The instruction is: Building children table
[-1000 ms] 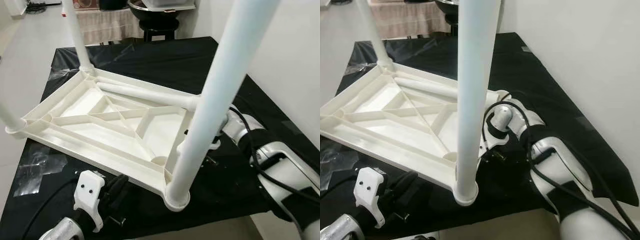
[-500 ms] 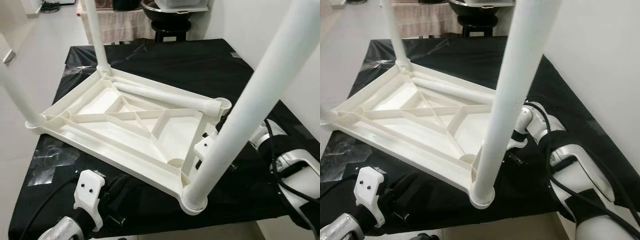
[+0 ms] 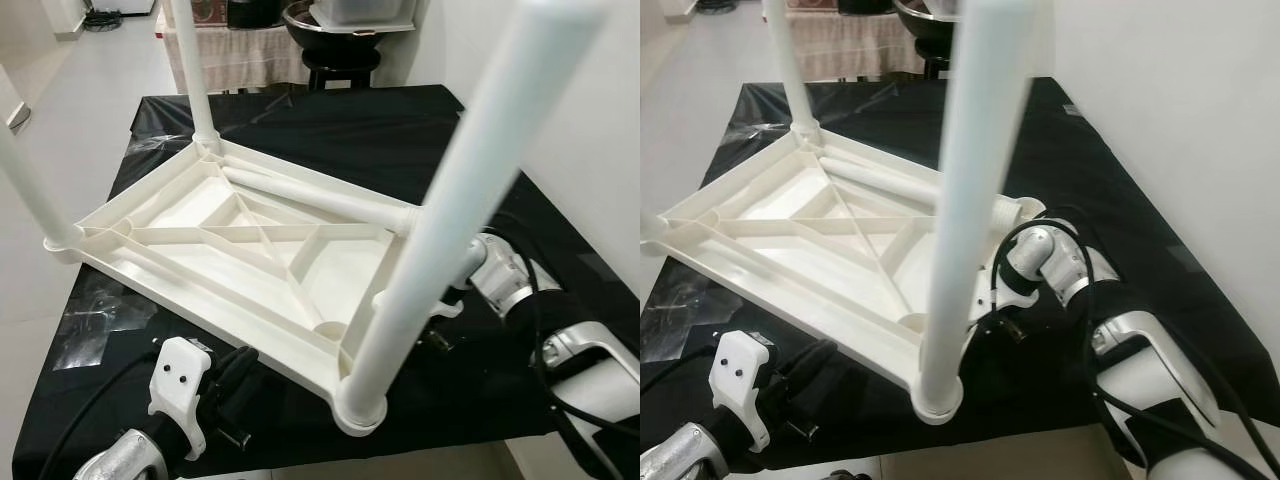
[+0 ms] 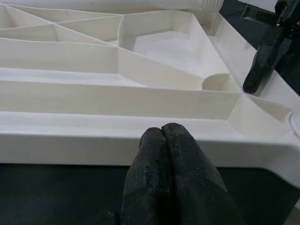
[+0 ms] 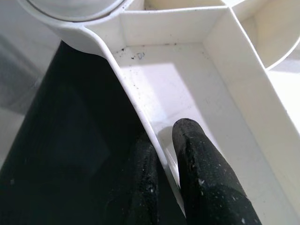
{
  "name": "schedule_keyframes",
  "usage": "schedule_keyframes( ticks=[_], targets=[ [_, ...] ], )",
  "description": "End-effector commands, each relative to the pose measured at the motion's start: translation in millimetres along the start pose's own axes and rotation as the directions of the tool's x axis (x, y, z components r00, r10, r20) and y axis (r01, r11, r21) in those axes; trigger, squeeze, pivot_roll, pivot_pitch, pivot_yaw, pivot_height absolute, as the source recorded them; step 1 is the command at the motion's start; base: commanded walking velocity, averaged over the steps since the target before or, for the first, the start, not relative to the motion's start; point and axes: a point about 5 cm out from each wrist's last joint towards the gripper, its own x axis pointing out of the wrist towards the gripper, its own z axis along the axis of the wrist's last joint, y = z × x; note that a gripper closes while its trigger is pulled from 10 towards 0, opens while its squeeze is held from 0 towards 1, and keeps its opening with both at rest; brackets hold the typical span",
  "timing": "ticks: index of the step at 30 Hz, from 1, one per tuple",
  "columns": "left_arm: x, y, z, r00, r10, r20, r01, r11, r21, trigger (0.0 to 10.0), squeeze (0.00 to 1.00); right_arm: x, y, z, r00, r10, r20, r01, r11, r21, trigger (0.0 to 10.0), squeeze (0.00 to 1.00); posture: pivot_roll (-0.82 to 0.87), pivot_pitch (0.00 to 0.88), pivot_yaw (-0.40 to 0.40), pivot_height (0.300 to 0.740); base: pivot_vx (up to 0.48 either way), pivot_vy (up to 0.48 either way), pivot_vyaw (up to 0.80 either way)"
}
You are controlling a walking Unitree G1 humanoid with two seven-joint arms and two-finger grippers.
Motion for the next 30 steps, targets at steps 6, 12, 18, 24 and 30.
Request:
schedule_keyframes(
  ticks=[6,12,18,24,30],
  targets=[
    [-1.9,0.4,-6.7,0.999,-0.005,-0.043,0.005,1.0,0.005,10.0,0.0,2.7,-7.2,11.8,0.973,-0.156,0.17,0.145,0.986,0.08,10.0,0.0,0.11,0.159,-0.023,0.74,0.0,0.0,0.0],
    [-0.2,-1.0,-6.2,0.999,-0.008,-0.04,0.008,1.0,0.003,10.0,0.0,16.7,-31.9,16.5,0.921,-0.379,0.093,0.363,0.919,0.154,10.0,0.0,0.11,0.165,-0.022,0.74,0.0,0.0,0.0],
    [-0.3,-0.4,-5.8,0.999,-0.004,-0.039,0.004,1.0,0.003,10.0,0.0,14.7,-43.0,13.8,0.879,-0.476,0.023,0.461,0.863,0.205,10.0,1.0,0.11,0.17,-0.025,0.74,0.0,0.0,0.0],
    [-0.2,-1.3,-6.3,0.999,0.001,-0.038,-0.001,1.0,0.001,10.0,0.0,6.3,-40.8,20.0,0.891,-0.443,0.101,0.418,0.886,0.198,10.0,1.0,0.11,0.174,-0.028,0.74,0.0,0.0,0.0],
    [0.8,-2.7,-7.2,0.999,-0.004,-0.039,0.004,1.0,0.0,10.0,0.0,-8.4,-36.1,18.6,0.923,-0.371,0.107,0.361,0.927,0.098,10.0,0.99,0.11,0.176,-0.027,0.74,0.0,0.0,0.0]
  ],
)
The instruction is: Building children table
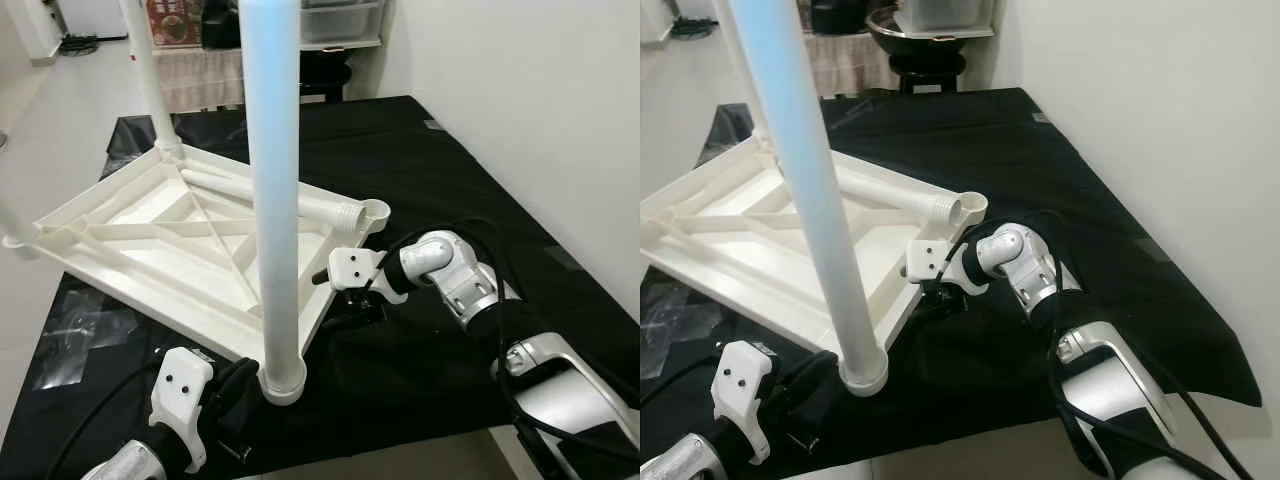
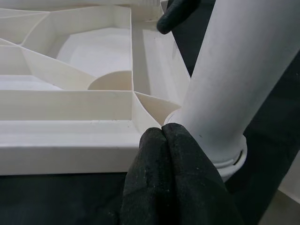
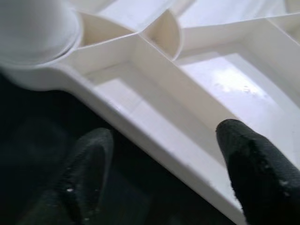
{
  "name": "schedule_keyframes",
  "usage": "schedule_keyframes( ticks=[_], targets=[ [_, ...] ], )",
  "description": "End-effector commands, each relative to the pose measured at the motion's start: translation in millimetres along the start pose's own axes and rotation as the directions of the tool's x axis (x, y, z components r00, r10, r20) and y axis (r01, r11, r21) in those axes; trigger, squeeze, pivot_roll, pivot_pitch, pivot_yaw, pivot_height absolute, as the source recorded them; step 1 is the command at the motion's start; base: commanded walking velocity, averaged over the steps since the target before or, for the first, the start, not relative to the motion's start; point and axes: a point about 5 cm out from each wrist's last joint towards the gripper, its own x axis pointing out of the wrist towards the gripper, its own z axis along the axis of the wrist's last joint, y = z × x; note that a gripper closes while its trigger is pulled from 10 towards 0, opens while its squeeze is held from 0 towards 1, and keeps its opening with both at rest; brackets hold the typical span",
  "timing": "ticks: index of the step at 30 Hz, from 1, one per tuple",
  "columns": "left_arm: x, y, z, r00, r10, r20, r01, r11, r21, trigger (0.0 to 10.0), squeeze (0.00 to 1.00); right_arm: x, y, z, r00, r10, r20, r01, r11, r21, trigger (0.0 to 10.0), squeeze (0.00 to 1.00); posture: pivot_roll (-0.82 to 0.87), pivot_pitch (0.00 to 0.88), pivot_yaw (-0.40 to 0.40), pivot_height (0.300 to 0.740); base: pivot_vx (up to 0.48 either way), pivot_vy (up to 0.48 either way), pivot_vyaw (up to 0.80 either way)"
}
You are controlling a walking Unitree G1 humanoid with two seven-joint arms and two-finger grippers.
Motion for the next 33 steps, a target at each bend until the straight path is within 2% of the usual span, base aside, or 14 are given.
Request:
schedule_keyframes(
  ticks=[1,2,5,6,8,11,12,14,16,21,22,33],
  targets=[
    [-0.9,-1.1,-6.6,0.999,-0.004,-0.034,0.004,1.0,-0.005,10.0,0.0,-6.4,-3.1,-1.3,0.999,0.025,-0.038,-0.027,0.999,-0.038,10.0,0.79,0.11,0.176,-0.027,0.74,0.0,0.0,0.0],
    [-1.0,-0.5,-6.6,0.999,-0.003,-0.034,0.003,1.0,-0.004,10.0,0.0,-8.2,-4.2,-2.2,0.998,0.04,-0.057,-0.042,0.998,-0.046,10.0,0.21,0.11,0.176,-0.027,0.74,0.0,0.0,0.0],
    [-1.1,0.1,-6.5,0.999,-0.001,-0.035,0.001,1.0,-0.003,10.0,0.0,-8.8,-5.5,-2.9,0.996,0.042,-0.075,-0.046,0.997,-0.056,10.0,0.21,0.11,0.176,-0.027,0.74,0.0,0.0,0.0],
    [-1.4,-0.1,-6.7,0.999,0.0,-0.036,0.0,1.0,-0.003,10.0,0.0,-7.7,-8.4,-3.5,0.994,0.027,-0.109,-0.035,0.997,-0.074,10.0,0.0,0.11,0.179,-0.028,0.74,0.0,0.0,0.0],
    [-1.6,-0.1,-6.7,0.999,0.0,-0.036,0.0,1.0,-0.003,10.0,0.0,-7.3,-9.7,-3.6,0.992,0.02,-0.121,-0.03,0.996,-0.081,10.0,0.0,0.11,0.179,-0.028,0.74,0.0,0.0,0.0],
    [-1.9,-0.8,-7.5,0.999,-0.001,-0.039,0.0,1.0,-0.002,10.0,0.0,-1.4,-22.2,-2.8,0.982,-0.081,-0.168,0.072,0.996,-0.055,10.0,0.0,0.11,0.183,-0.03,0.74,0.0,0.0,0.0],
    [-1.9,-0.8,-7.5,0.999,-0.001,-0.039,0.0,1.0,-0.002,10.0,0.0,-1.4,-22.2,-2.8,0.982,-0.081,-0.168,0.072,0.996,-0.055,10.0,0.0,0.11,0.183,-0.03,0.74,0.0,0.0,0.0],
    [-1.9,-1.8,-7.8,0.999,-0.002,-0.04,0.002,1.0,-0.001,10.0,0.0,2.0,-29.5,-6.0,0.956,-0.155,-0.247,0.142,0.988,-0.068,10.0,0.0,0.12,0.189,-0.032,0.74,0.0,0.0,0.0],
    [-3.5,-3.4,-6.7,0.999,-0.001,-0.04,0.001,1.0,-0.001,10.0,0.0,5.1,-32.3,-7.0,0.941,-0.151,-0.304,0.132,0.988,-0.081,10.0,0.0,0.13,0.203,-0.041,0.74,0.0,0.0,0.0],
    [-7.7,-3.9,-6.3,0.999,0.009,-0.046,-0.009,1.0,0.001,10.0,0.0,5.2,-33.4,-7.5,0.925,-0.13,-0.356,0.094,0.989,-0.115,9.8,0.0,0.13,0.213,-0.046,0.74,0.0,0.0,0.0],
    [-8.7,-4.1,-6.2,0.999,0.013,-0.048,-0.012,1.0,0.001,10.0,0.0,4.5,-33.7,-7.9,0.92,-0.122,-0.373,0.08,0.989,-0.126,0.0,0.0,0.14,0.217,-0.049,0.74,0.0,0.0,0.0],
    [-10.5,-8.0,-6.8,0.999,0.018,-0.05,-0.019,1.0,-0.007,10.0,0.0,-3.3,-32.0,-17.3,0.892,-0.094,-0.442,0.028,0.988,-0.154,0.0,0.0,0.13,0.222,-0.061,0.74,0.0,0.0,0.0]
  ],
)
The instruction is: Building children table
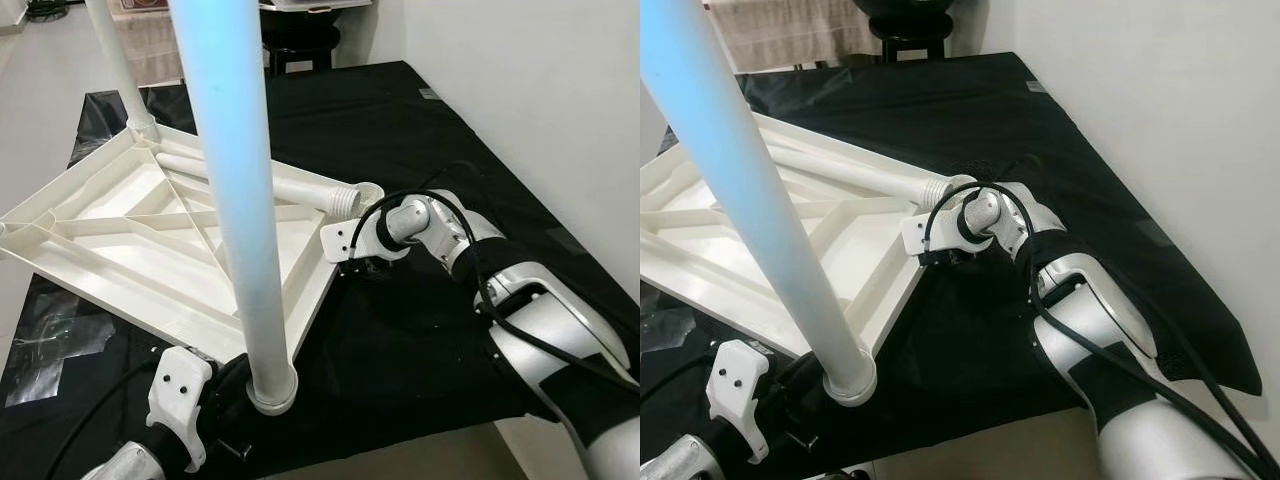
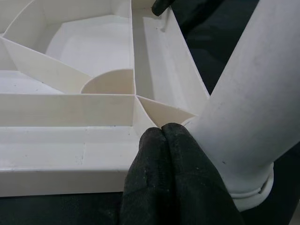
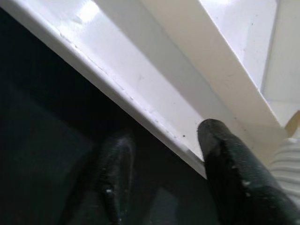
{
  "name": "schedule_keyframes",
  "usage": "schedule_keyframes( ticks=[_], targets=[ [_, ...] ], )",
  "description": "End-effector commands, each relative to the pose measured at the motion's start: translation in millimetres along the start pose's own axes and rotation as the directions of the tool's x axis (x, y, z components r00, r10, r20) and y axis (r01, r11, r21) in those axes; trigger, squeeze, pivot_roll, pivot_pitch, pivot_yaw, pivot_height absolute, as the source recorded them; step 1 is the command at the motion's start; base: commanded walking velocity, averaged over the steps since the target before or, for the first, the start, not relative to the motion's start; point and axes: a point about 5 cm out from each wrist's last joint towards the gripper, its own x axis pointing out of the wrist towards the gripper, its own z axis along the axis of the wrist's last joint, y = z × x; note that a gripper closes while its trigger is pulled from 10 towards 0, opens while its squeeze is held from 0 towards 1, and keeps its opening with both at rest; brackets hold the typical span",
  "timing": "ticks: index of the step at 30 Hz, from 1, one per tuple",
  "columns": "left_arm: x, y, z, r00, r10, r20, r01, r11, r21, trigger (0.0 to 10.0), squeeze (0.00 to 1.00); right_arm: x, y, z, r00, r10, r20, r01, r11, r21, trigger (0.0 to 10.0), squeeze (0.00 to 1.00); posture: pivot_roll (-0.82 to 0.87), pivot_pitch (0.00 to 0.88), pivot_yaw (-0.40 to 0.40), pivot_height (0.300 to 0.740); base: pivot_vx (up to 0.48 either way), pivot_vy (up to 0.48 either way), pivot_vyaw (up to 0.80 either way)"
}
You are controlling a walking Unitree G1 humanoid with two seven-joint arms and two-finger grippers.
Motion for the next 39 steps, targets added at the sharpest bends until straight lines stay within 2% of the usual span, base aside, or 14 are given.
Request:
schedule_keyframes(
  ticks=[1,17,18,19,20,26,27,30,31,34,36,37,38,39],
  targets=[
    [-1.3,-2.4,-6.6,0.999,-0.001,-0.041,0.0,1.0,-0.007,10.0,0.0,2.6,12.8,-14.7,0.997,0.059,-0.048,-0.057,0.998,0.024,0.0,0.0,0.13,0.222,-0.061,0.74,0.0,0.0,0.0],
    [0.6,-1.5,-6.7,0.999,-0.013,-0.041,0.013,1.0,0.002,10.0,0.0,-4.6,31.7,-41.0,0.994,0.095,-0.062,-0.093,0.995,0.022,0.0,0.0,0.12,0.201,-0.049,0.74,0.0,0.0,0.0],
    [1.5,-1.6,-6.3,0.999,-0.017,-0.04,0.017,1.0,0.004,10.0,0.0,-4.6,29.1,-38.2,0.997,0.065,-0.049,-0.065,0.998,-0.002,7.6,0.0,0.12,0.199,-0.047,0.74,0.0,0.0,0.0],
    [2.1,-1.6,-6.1,0.999,-0.02,-0.039,0.02,1.0,0.005,10.0,0.0,-4.6,27.3,-36.2,0.998,0.045,-0.039,-0.045,0.999,-0.018,7.6,0.0,0.12,0.199,-0.047,0.74,0.0,0.0,0.0],
    [2.7,-1.2,-5.7,0.999,-0.022,-0.038,0.022,1.0,0.007,10.0,0.0,-4.3,22.1,-30.2,1.0,-0.004,-0.008,0.003,1.0,-0.031,10.0,0.0,0.12,0.197,-0.045,0.74,0.0,0.0,0.0],
    [3.1,-0.2,-4.9,0.999,-0.023,-0.036,0.024,1.0,0.012,10.0,0.0,-5.7,6.8,-12.6,0.992,-0.108,0.059,0.113,0.989,-0.095,10.0,0.0,0.13,0.197,-0.045,0.74,0.0,0.0,0.0],
    [3.0,-0.2,-4.8,0.999,-0.023,-0.036,0.024,1.0,0.013,10.0,0.0,-5.7,6.6,-12.1,0.994,-0.098,0.042,0.102,0.986,-0.13,10.0,0.23,0.13,0.197,-0.045,0.74,0.0,0.0,0.0],
    [1.9,-0.4,-4.8,0.999,-0.023,-0.038,0.024,1.0,0.014,10.0,0.0,-4.3,12.0,-12.3,1.0,-0.016,0.019,0.019,0.983,-0.181,10.0,0.23,0.13,0.199,-0.044,0.74,0.0,0.0,0.0],
    [1.7,-0.6,-4.9,0.999,-0.024,-0.039,0.024,1.0,0.015,10.0,0.0,-3.5,13.6,-11.1,1.0,0.011,0.017,-0.007,0.98,-0.198,10.0,0.77,0.13,0.202,-0.046,0.74,0.0,0.0,0.0],
    [1.8,-1.2,-4.5,0.999,-0.023,-0.038,0.024,1.0,0.014,10.0,0.0,-0.9,12.9,-6.4,1.0,0.029,0.001,-0.028,0.971,-0.239,10.0,0.95,0.13,0.212,-0.053,0.74,0.0,0.0,0.0],
    [2.0,-1.6,-4.2,0.999,-0.023,-0.037,0.024,1.0,0.014,10.0,0.0,0.2,11.6,-4.0,1.0,0.027,-0.008,-0.029,0.966,-0.255,10.0,0.95,0.13,0.212,-0.053,0.74,0.0,0.0,0.0],
    [2.0,-2.6,-3.8,0.999,-0.023,-0.036,0.024,1.0,0.013,10.0,0.0,0.7,8.2,-1.2,1.0,0.013,-0.022,-0.019,0.962,-0.274,10.0,0.25,0.13,0.22,-0.059,0.74,0.0,0.0,0.0],
    [2.0,-2.6,-3.8,0.999,-0.023,-0.036,0.024,1.0,0.013,10.0,0.0,0.7,8.2,-1.2,1.0,0.013,-0.022,-0.019,0.962,-0.274,10.0,0.25,0.13,0.22,-0.059,0.74,0.0,0.0,0.0],
    [1.8,-3.9,-3.5,0.999,-0.024,-0.035,0.024,1.0,0.011,10.0,0.0,0.5,4.0,1.1,0.999,-0.004,-0.045,-0.009,0.955,-0.295,10.0,0.0,0.13,0.227,-0.063,0.74,0.0,0.0,0.0]
  ],
)
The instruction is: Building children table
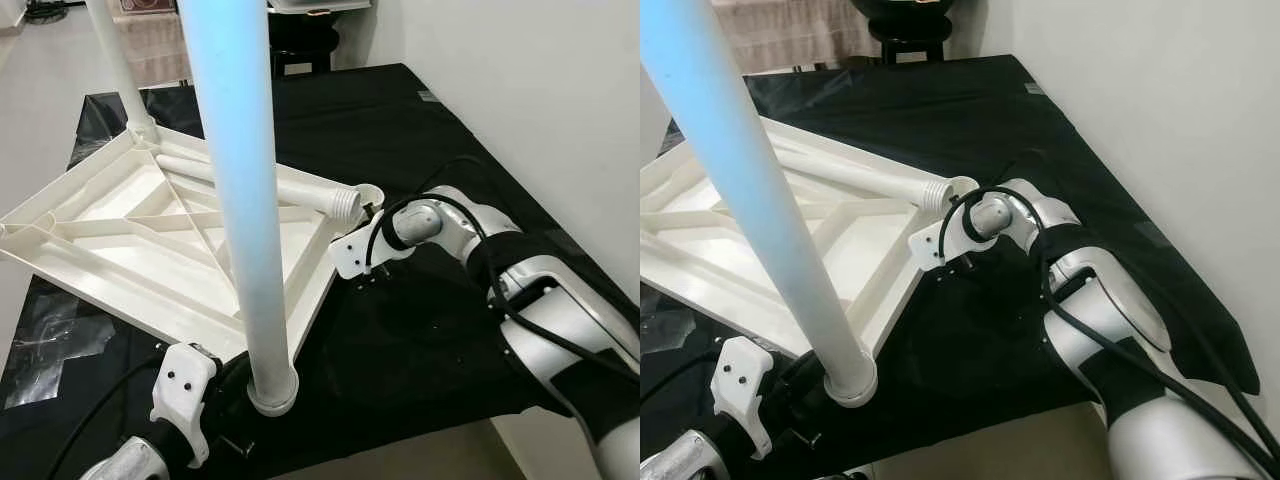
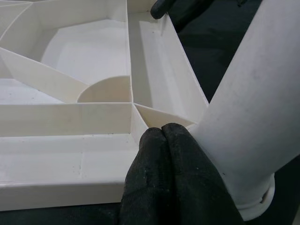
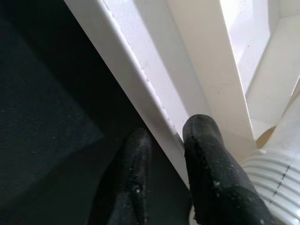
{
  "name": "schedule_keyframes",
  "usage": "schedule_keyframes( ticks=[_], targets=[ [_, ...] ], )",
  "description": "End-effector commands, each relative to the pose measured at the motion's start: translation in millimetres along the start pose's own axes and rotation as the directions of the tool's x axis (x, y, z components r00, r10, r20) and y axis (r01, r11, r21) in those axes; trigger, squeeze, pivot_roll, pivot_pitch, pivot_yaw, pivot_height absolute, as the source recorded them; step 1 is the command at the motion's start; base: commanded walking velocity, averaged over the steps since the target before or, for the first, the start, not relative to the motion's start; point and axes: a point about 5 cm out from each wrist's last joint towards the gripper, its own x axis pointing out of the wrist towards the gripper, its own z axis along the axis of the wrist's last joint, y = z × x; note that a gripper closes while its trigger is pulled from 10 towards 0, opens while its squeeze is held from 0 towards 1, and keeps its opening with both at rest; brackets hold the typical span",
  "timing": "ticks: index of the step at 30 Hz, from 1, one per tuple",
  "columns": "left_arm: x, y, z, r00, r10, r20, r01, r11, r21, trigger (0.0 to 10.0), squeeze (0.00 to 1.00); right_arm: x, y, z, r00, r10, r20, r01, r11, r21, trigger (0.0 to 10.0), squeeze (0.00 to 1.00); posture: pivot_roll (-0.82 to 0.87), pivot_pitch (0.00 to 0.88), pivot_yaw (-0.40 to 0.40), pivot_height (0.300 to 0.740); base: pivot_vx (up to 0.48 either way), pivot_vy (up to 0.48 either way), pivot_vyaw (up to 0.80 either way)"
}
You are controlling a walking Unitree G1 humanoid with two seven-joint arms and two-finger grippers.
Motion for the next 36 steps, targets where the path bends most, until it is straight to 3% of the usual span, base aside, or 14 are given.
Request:
schedule_keyframes(
  ticks=[1,6,8,13,14,15,21,28,30,33,35,36],
  targets=[
    [-2.3,-4.3,-5.8,0.999,-0.015,-0.042,0.015,1.0,-0.004,10.0,0.0,3.5,3.3,-1.5,0.998,0.035,-0.045,-0.037,0.999,-0.026,10.0,0.0,0.13,0.229,-0.064,0.74,0.0,0.0,0.0],
    [-5.3,-6.1,-5.6,0.999,-0.01,-0.045,0.01,1.0,-0.007,10.0,0.0,2.7,-3.7,0.2,0.993,0.049,-0.109,-0.06,0.993,-0.103,10.0,0.0,0.13,0.248,-0.078,0.74,0.0,0.0,0.0],
    [-7.0,-7.6,-5.3,0.999,-0.008,-0.047,0.007,1.0,-0.008,10.0,0.0,3.9,-6.1,1.8,0.986,0.051,-0.159,-0.081,0.979,-0.188,10.0,0.0,0.13,0.259,-0.09,0.74,0.0,0.0,0.0],
    [-8.2,-9.8,-4.9,0.999,-0.005,-0.048,0.005,1.0,-0.01,10.0,0.0,7.9,-8.2,7.3,0.981,0.048,-0.188,-0.101,0.954,-0.284,10.0,0.0,0.14,0.267,-0.1,0.74,0.0,0.0,0.0],
    [-8.6,-10.3,-4.8,0.999,-0.001,-0.048,0.0,1.0,-0.012,10.0,0.0,10.4,-9.3,10.8,0.98,0.046,-0.195,-0.107,0.942,-0.317,4.6,0.0,0.14,0.275,-0.104,0.74,0.0,0.0,0.0],
    [-8.9,-11.0,-4.6,0.999,0.003,-0.048,-0.003,1.0,-0.014,10.0,0.0,12.6,-10.8,14.6,0.979,0.045,-0.198,-0.112,0.933,-0.343,0.0,0.0,0.14,0.279,-0.108,0.74,0.0,0.0,0.0],
    [-11.1,-12.2,-4.6,0.999,0.009,-0.052,-0.01,1.0,-0.016,10.0,0.0,14.0,-14.0,19.2,0.975,0.052,-0.215,-0.133,0.915,-0.381,0.0,0.0,0.15,0.285,-0.11,0.74,0.0,0.0,0.0],
    [-11.0,-9.6,-2.8,0.999,0.019,-0.048,-0.02,1.0,-0.009,10.0,0.0,1.1,-9.7,0.6,0.952,0.125,-0.278,-0.211,0.928,-0.308,0.0,0.0,0.14,0.28,-0.111,0.74,0.0,0.0,0.0],
    [-9.5,-9.4,-2.1,0.999,0.019,-0.043,-0.019,1.0,-0.007,10.0,0.0,-6.2,2.1,-14.0,0.928,0.218,-0.304,-0.291,0.931,-0.22,0.0,0.0,0.14,0.274,-0.108,0.74,0.0,0.0,0.0],
    [-8.8,-9.8,-1.8,0.999,0.018,-0.041,-0.018,1.0,-0.007,10.0,0.0,-10.9,10.5,-22.9,0.908,0.277,-0.314,-0.34,0.926,-0.167,0.0,0.0,0.14,0.273,-0.106,0.74,0.0,0.0,0.0],
    [-7.5,-10.6,-1.4,0.999,0.013,-0.038,-0.013,1.0,-0.006,10.0,0.0,-23.2,34.5,-43.2,0.853,0.43,-0.294,-0.451,0.892,-0.003,0.0,0.0,0.13,0.268,-0.098,0.74,0.0,0.0,0.0],
    [-7.5,-10.6,-1.4,0.999,0.013,-0.038,-0.013,1.0,-0.006,10.0,0.0,-23.2,34.5,-43.2,0.853,0.43,-0.294,-0.451,0.892,-0.003,0.0,0.0,0.13,0.268,-0.098,0.74,0.0,0.0,0.0]
  ],
)
